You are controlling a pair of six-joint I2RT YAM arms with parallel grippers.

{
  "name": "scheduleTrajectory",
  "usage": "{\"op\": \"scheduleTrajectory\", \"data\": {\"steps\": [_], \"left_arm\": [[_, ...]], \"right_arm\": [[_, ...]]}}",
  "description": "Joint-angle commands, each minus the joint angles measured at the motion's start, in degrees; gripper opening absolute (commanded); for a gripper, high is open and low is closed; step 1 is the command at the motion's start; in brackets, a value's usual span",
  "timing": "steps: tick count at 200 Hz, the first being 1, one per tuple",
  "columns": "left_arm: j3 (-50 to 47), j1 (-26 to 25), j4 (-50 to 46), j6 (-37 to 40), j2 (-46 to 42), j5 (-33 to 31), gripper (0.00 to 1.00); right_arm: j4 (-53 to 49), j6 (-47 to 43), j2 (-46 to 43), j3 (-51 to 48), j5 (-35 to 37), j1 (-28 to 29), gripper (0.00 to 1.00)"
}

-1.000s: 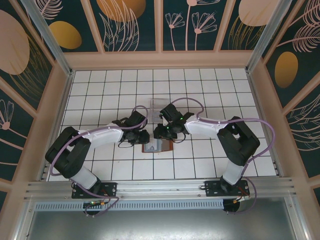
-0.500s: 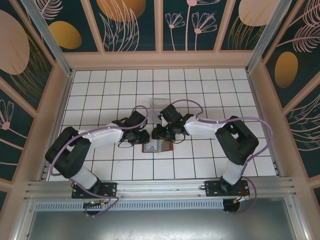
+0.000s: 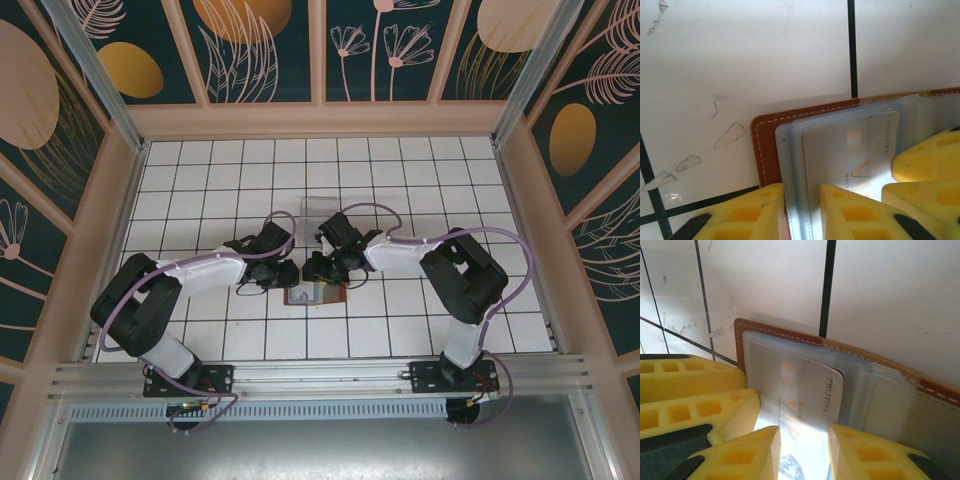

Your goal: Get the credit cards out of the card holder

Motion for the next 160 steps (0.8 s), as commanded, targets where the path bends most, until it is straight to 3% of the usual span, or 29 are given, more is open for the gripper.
{"op": "scheduleTrajectory", "data": {"steps": [1, 160], "left_arm": [[-1.22, -0.08, -0.65, 0.49, -0.21, -0.12, 0.27], [-1.59, -0.10, 0.06, 0.51, 0.14, 0.37, 0.26]], "right_arm": [[1.48, 1.23, 1.47, -0.52, -1.21, 0.28, 0.32], [7.70, 4.33, 2.74, -2.15, -4.51, 1.46, 0.29]]}}
